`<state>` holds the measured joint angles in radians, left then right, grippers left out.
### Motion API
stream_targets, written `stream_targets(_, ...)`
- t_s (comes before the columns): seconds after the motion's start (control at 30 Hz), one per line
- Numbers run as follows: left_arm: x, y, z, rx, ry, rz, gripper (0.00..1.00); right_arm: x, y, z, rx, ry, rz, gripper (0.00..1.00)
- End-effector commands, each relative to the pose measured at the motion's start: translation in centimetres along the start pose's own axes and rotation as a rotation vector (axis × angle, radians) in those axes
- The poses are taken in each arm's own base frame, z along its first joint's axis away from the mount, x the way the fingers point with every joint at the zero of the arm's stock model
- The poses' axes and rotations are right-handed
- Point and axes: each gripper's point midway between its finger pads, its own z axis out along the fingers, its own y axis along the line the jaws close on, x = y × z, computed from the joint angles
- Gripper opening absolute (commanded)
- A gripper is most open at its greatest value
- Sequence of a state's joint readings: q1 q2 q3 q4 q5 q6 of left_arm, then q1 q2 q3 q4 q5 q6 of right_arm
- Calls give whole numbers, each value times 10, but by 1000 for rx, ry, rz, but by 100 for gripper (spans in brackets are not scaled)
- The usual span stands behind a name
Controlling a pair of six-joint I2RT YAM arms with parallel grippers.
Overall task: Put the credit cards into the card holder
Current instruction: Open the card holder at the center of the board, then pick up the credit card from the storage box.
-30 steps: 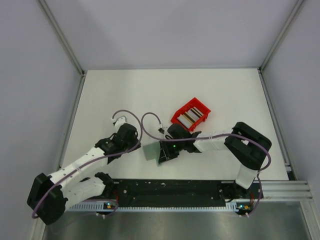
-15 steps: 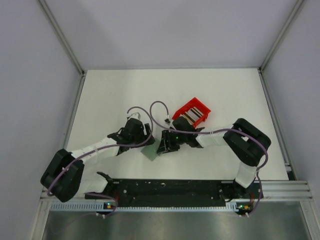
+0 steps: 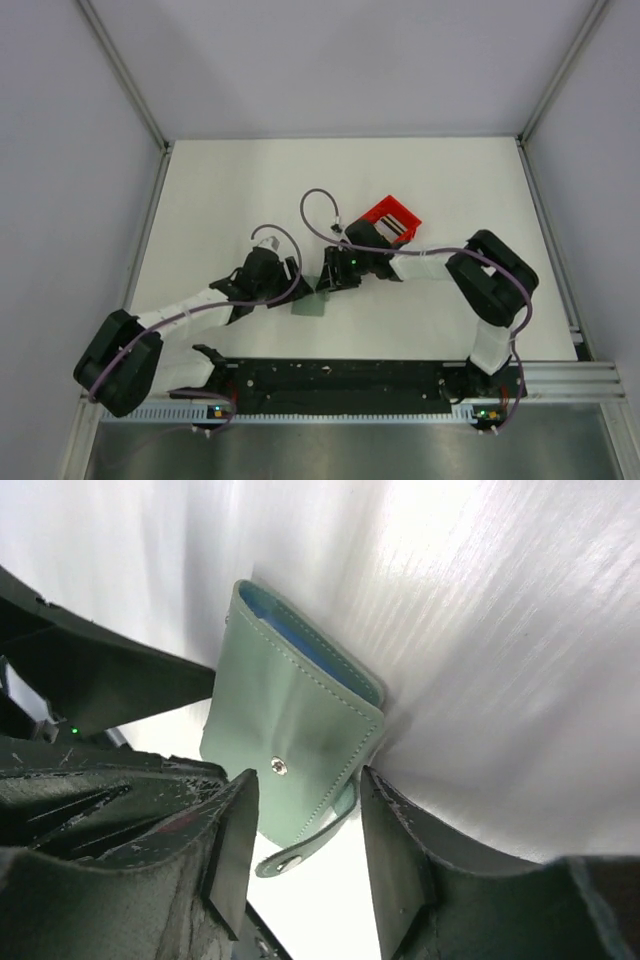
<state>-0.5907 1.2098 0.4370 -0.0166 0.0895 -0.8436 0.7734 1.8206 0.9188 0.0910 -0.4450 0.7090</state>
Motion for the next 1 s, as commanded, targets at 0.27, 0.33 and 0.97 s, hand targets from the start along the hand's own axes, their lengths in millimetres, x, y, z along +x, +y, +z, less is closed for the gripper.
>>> stream_targets(0.27,-37,-10,-35,-67,-124,38,78,-104,-1,-121,324,-325,-367,66)
stream_targets(0.33,-39,-16,-37,-46,-123,42,78,-110,-8,-131,333,-331,-376,70)
stream_targets(0.97,-34,-31,-35,32,-83,64,79,-129,-59,-106,377,-158,-408,76)
